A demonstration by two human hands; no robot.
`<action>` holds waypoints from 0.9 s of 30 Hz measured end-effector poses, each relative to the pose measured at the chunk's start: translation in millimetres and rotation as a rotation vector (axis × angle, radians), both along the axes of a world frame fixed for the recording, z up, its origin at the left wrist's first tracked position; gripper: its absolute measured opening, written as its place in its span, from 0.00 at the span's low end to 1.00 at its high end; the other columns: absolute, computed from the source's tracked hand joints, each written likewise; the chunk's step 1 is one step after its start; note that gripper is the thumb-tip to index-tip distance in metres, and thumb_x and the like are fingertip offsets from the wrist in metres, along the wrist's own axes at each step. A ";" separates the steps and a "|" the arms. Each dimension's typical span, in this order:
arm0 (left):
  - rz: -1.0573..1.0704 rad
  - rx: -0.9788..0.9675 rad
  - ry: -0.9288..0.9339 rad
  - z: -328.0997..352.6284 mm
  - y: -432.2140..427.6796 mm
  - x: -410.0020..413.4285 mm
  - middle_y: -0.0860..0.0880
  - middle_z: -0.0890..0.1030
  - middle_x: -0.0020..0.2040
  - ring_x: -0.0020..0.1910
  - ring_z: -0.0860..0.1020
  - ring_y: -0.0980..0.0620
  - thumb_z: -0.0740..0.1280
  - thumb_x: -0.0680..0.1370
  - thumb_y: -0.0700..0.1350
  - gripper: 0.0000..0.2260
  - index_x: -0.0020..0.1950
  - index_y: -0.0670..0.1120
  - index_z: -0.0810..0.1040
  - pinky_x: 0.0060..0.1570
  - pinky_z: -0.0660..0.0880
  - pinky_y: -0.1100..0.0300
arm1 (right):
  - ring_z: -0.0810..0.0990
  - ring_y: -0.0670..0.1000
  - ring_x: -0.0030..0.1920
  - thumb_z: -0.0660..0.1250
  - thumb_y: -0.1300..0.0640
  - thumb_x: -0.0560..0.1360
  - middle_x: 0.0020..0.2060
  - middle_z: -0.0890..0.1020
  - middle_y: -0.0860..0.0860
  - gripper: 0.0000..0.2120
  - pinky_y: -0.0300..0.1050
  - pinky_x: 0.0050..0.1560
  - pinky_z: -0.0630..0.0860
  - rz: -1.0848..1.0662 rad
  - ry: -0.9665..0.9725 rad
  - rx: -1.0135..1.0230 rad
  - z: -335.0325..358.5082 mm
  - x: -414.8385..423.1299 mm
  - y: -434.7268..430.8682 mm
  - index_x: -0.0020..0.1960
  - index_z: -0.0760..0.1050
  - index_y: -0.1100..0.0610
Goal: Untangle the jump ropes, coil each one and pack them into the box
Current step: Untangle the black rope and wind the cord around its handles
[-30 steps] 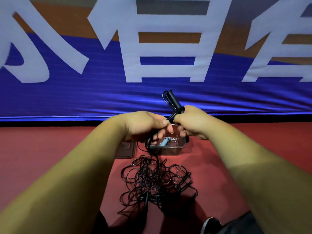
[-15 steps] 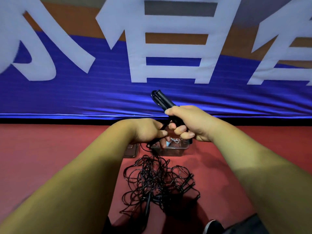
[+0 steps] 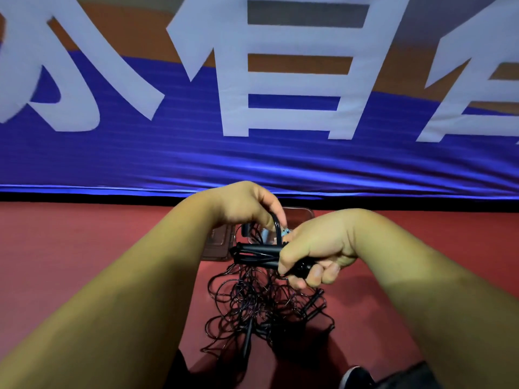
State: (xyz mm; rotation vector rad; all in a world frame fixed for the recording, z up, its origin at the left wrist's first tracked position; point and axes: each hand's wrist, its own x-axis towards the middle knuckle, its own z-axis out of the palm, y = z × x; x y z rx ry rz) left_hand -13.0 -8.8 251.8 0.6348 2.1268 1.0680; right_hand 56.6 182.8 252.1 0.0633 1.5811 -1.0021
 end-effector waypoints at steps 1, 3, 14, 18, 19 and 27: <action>0.001 -0.017 0.037 4.4 2.7 0.7 0.41 0.88 0.48 0.46 0.84 0.44 0.74 0.74 0.33 0.10 0.49 0.47 0.88 0.61 0.80 0.40 | 0.65 0.46 0.25 0.63 0.62 0.83 0.35 0.77 0.57 0.03 0.33 0.19 0.59 -0.025 0.018 0.030 -3.6 -1.3 -0.8 0.52 0.69 0.60; -0.009 -0.075 0.121 9.7 8.5 1.0 0.48 0.88 0.44 0.47 0.86 0.46 0.76 0.74 0.36 0.08 0.49 0.48 0.88 0.60 0.81 0.43 | 0.66 0.47 0.26 0.64 0.61 0.82 0.35 0.77 0.57 0.03 0.34 0.19 0.60 -0.067 0.055 0.085 -8.7 -4.5 2.0 0.53 0.70 0.61; 0.041 -0.193 0.438 4.4 25.0 8.9 0.56 0.80 0.40 0.40 0.78 0.55 0.76 0.77 0.53 0.08 0.55 0.53 0.84 0.43 0.74 0.59 | 0.72 0.53 0.26 0.62 0.61 0.80 0.36 0.82 0.60 0.09 0.41 0.27 0.71 -0.321 0.541 0.400 -20.2 -28.2 20.0 0.46 0.77 0.63; 0.194 -0.145 0.365 -2.1 27.7 4.5 0.53 0.83 0.38 0.34 0.77 0.56 0.73 0.79 0.58 0.12 0.47 0.50 0.83 0.40 0.76 0.58 | 0.77 0.54 0.23 0.67 0.57 0.78 0.29 0.81 0.55 0.10 0.48 0.31 0.79 -0.177 0.777 0.542 -14.9 -31.0 17.6 0.44 0.81 0.63; 0.214 -0.131 0.342 -4.3 26.4 2.9 0.52 0.84 0.39 0.34 0.77 0.56 0.73 0.79 0.58 0.12 0.46 0.49 0.83 0.40 0.75 0.59 | 0.77 0.53 0.24 0.69 0.55 0.77 0.29 0.81 0.55 0.10 0.49 0.33 0.80 -0.144 0.822 0.566 -14.3 -31.1 16.4 0.45 0.81 0.63; 0.167 -0.177 0.193 -9.7 21.5 2.2 0.51 0.87 0.41 0.30 0.72 0.54 0.73 0.80 0.53 0.09 0.47 0.50 0.88 0.36 0.72 0.59 | 0.75 0.48 0.20 0.71 0.53 0.76 0.28 0.83 0.51 0.10 0.39 0.25 0.72 0.089 0.823 0.642 -19.3 -18.6 0.6 0.41 0.83 0.59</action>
